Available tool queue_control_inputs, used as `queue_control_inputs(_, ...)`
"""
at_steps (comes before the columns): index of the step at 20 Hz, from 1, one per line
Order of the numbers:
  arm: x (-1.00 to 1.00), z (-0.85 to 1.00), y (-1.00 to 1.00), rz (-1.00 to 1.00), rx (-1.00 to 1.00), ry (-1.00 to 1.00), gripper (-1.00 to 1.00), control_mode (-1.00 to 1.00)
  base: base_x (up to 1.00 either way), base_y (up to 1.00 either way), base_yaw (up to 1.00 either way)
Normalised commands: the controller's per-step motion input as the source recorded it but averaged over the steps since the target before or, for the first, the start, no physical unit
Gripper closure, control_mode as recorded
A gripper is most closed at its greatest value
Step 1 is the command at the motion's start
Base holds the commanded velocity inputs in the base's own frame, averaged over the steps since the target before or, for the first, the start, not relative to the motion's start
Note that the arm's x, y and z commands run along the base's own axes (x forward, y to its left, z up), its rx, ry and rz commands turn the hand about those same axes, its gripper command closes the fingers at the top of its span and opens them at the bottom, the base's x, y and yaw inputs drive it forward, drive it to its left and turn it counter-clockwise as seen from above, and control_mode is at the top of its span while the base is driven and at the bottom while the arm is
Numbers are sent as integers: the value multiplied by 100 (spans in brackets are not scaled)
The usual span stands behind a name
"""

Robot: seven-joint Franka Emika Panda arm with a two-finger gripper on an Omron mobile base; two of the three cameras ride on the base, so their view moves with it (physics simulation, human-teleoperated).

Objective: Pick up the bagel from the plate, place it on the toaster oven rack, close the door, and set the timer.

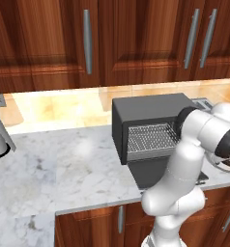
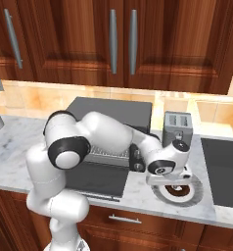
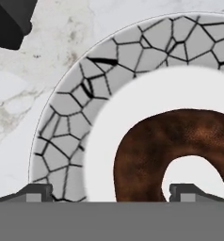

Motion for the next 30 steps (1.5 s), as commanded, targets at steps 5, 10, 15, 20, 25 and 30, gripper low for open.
queue_control_inputs(5, 0, -15, -22, 0, 15, 7, 100, -100, 0, 0, 0)
queue_control_inputs(10, 3, -45, 0, 0, 10, 20, 100, -100, 0, 0, 0)
queue_control_inputs(15, -6, 5, 17, 0, 11, 7, 100, -100, 0, 0, 0)
queue_control_inputs(20, -28, 59, 52, 0, 8, -1, 100, -100, 0, 0, 0)
queue_control_inputs(25, -47, 61, 57, 0, 3, 0, 100, -100, 0, 0, 0)
queue_control_inputs(30, -68, 34, 90, 0, 0, -2, 100, -100, 0, 0, 0)
